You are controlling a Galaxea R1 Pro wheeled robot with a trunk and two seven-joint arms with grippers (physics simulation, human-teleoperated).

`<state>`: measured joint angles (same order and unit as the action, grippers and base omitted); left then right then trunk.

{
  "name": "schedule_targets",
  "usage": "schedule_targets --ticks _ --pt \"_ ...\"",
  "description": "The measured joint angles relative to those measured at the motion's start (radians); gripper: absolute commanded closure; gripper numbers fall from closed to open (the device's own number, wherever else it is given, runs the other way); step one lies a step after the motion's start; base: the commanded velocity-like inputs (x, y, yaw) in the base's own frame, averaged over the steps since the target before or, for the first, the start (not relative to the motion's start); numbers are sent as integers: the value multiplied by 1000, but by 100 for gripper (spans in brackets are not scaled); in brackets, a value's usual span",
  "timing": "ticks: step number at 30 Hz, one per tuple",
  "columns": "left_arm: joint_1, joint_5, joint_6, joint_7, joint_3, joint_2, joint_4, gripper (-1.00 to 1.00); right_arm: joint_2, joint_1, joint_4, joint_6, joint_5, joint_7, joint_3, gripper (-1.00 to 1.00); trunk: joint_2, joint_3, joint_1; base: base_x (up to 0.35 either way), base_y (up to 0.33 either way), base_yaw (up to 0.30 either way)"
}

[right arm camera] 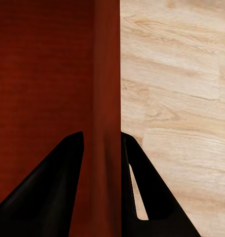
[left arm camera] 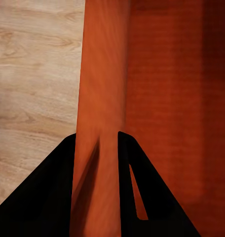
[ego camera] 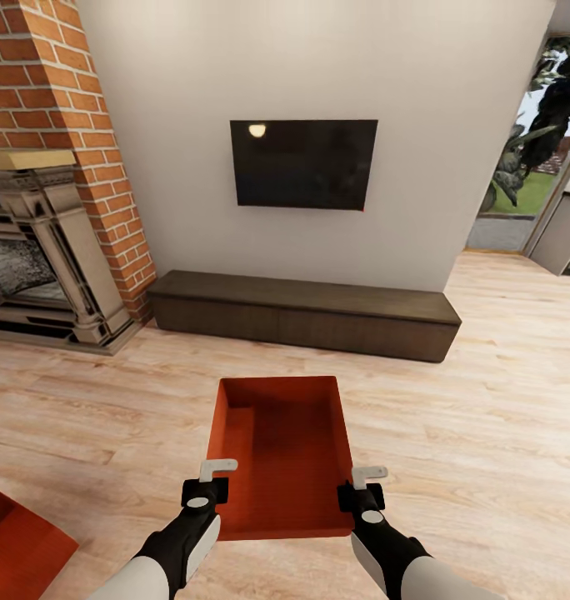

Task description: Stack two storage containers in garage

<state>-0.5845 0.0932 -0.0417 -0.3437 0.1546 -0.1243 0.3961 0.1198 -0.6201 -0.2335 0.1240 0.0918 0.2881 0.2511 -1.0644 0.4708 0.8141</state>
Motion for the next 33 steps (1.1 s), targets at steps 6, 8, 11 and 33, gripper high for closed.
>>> schedule_targets --ticks 6,8,11,33 --pt "0 2 0 0 1 0 1 100 0 0 0 0 -1 0 -1 100 0 -10 0 0 0 0" --pt "0 2 0 0 1 1 1 100 1 0 0 0 -1 0 -1 100 0 -13 0 0 0 0" --pt "0 1 0 0 0 0 1 100 0 0 0 0 -1 0 -1 100 0 -18 0 0 0 0" --pt "0 0 0 1 -1 0 1 100 0 0 0 0 -1 0 -1 100 0 -54 0 0 0 0"
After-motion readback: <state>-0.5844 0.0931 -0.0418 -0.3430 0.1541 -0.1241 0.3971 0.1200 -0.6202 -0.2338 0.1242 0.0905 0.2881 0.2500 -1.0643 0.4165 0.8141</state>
